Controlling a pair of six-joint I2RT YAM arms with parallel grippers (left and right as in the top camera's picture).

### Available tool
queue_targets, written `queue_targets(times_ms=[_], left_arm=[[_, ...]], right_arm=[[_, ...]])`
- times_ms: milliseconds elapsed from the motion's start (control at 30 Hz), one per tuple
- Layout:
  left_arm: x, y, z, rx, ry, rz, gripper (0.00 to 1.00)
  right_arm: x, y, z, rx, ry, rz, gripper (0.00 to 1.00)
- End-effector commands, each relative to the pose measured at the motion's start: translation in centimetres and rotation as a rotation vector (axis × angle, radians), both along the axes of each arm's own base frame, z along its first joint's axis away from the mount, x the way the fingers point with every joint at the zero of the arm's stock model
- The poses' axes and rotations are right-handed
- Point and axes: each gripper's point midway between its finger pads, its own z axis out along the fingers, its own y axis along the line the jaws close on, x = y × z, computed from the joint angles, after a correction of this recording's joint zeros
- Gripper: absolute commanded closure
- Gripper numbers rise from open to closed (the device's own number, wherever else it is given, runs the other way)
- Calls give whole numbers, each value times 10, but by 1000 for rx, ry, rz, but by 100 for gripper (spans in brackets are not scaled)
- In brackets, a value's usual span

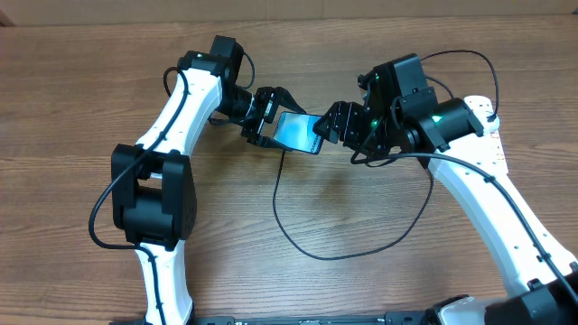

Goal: Plug charger to phone and switch on socket

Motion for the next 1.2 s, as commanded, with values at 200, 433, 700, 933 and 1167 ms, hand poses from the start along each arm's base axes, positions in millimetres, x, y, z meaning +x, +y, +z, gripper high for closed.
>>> queue_targets(times_ms=[200,433,700,933,1167], left_arm=[[4,-6,11,-42,6,7,39],[3,-6,12,-49,8,6,38],[3,-6,12,-49,8,6,39],[3,-6,12,-49,8,7,38],[4,-6,12,-47,17,12,38]], right_arm=[[12,7,5,17,-35,-24,47],[13,10,-5,22,-13,-37,54],[14,18,-18,17,27,-41,59],[17,21,-36,-17,54,-46,64],[21,20,-37,-20,53,-72,65]])
